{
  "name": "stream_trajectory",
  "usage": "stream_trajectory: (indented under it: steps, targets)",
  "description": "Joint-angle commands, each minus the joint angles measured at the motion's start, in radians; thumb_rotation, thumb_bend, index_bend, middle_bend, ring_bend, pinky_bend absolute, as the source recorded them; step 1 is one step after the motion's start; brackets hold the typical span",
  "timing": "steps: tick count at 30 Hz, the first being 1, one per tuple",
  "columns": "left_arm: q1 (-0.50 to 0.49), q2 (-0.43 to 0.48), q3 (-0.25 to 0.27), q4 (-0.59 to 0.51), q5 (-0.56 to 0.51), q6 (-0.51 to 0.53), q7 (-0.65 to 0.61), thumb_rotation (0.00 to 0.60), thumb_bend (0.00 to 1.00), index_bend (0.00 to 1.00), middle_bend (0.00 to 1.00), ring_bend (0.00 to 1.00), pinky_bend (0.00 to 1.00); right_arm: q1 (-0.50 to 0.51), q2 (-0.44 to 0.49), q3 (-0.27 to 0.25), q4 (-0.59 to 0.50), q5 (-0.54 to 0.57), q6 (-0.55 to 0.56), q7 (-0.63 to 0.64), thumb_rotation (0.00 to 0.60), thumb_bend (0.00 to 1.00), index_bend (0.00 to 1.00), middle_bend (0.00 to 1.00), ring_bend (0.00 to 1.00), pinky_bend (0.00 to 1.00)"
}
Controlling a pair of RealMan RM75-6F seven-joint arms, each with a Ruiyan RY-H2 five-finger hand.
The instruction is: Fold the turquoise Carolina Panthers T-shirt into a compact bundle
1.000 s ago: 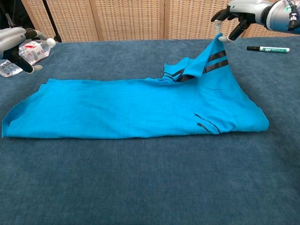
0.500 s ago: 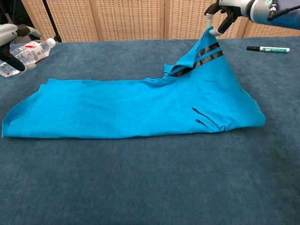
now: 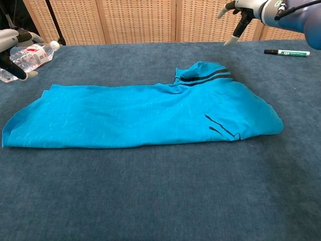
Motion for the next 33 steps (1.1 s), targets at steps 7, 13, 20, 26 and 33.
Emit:
stream_trajectory:
  steps: [7,13,20,26,33]
  targets:
    - [0.009,0.012,0.009,-0.03,0.026,0.015,-0.008,0.6,0.35,0.0,0.0,0.0,0.0,-0.036,0.056,0.01,-0.063,0.009,0.036,-0.019,0.6,0.0,0.0,0.0,0.0,0.0]
    - [0.018,0.042,0.038,-0.047,0.091,0.004,-0.039,0.6,0.35,0.0,0.0,0.0,0.0,-0.118,0.163,-0.011,-0.215,-0.025,0.138,0.024,0.6,0.0,0.0,0.0,0.0,0.0]
    - [0.029,0.119,0.146,-0.012,0.352,-0.045,-0.234,0.6,0.35,0.0,0.0,0.0,0.0,-0.269,0.342,-0.067,-0.456,-0.089,0.31,0.066,0.6,0.0,0.0,0.0,0.0,0.0]
    - [0.045,0.182,0.248,0.062,0.583,-0.023,-0.503,0.6,0.35,0.0,0.0,0.0,0.0,-0.407,0.484,-0.117,-0.656,-0.112,0.432,0.033,0.6,0.0,0.0,0.0,0.0,0.0]
    - [0.049,0.188,0.357,0.252,0.784,0.066,-0.716,0.6,0.35,0.0,0.0,0.0,0.0,-0.537,0.591,-0.15,-0.801,-0.097,0.526,0.008,0.6,0.0,0.0,0.0,0.0,0.0]
